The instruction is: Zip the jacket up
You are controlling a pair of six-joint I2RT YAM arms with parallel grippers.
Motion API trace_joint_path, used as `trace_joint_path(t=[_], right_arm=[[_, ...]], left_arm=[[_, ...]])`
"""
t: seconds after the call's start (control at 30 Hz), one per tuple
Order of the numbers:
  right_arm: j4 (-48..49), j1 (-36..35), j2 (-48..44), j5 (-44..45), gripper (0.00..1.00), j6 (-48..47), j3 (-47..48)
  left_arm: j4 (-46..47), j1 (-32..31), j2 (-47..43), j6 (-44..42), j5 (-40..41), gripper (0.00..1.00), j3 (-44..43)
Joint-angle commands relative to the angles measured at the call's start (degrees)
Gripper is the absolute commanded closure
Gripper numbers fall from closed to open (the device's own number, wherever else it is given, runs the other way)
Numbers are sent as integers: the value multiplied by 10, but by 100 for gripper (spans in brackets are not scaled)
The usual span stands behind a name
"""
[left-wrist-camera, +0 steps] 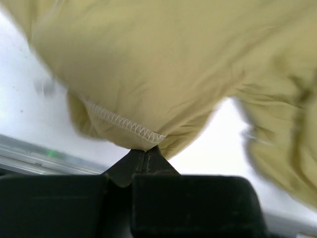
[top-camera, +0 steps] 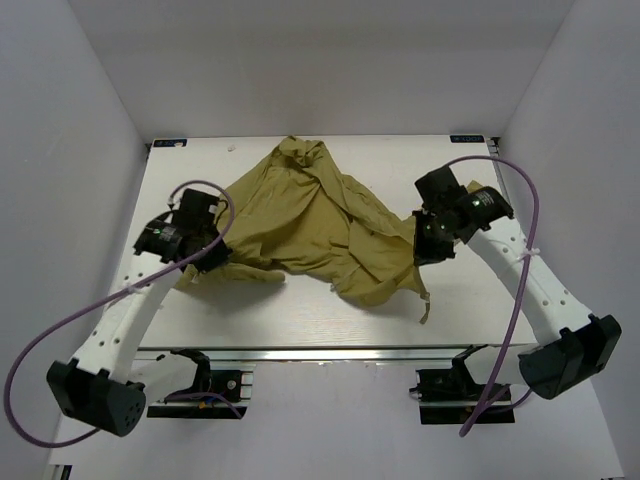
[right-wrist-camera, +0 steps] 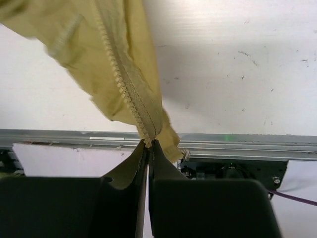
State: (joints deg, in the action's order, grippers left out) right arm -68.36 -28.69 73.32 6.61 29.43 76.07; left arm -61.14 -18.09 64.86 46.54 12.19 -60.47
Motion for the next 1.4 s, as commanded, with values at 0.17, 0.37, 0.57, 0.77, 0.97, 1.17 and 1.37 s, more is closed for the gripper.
trace_joint_path(t=[0.17,0.37,0.57,0.77,0.97,1.17,1.37], right_arm=[[-33,-56,119,-83,100,-60,109],[131,-205,221,-224,100,-84,59],[177,-271,295,-322,54,-132,80],[171,-185,237,-275,26,-155,60],[233,-10,184,-210,21,-139,-21],[303,92,246,-142,22,-125,-8],[324,137,328,-91,25,-129,27]], left_arm=[[-198,1,-54,-136,-182,93,-134],[-176,1,-4,-122,-201,76,-43],[-172,1,6,-144,-193,2,-107],[-8,1,90,-128,-136,2,-149],[197,1,336,-140,-163,2,-257],[198,-21,596,-177,-146,3,-565],[250,-21,743,-180,-144,15,-682]])
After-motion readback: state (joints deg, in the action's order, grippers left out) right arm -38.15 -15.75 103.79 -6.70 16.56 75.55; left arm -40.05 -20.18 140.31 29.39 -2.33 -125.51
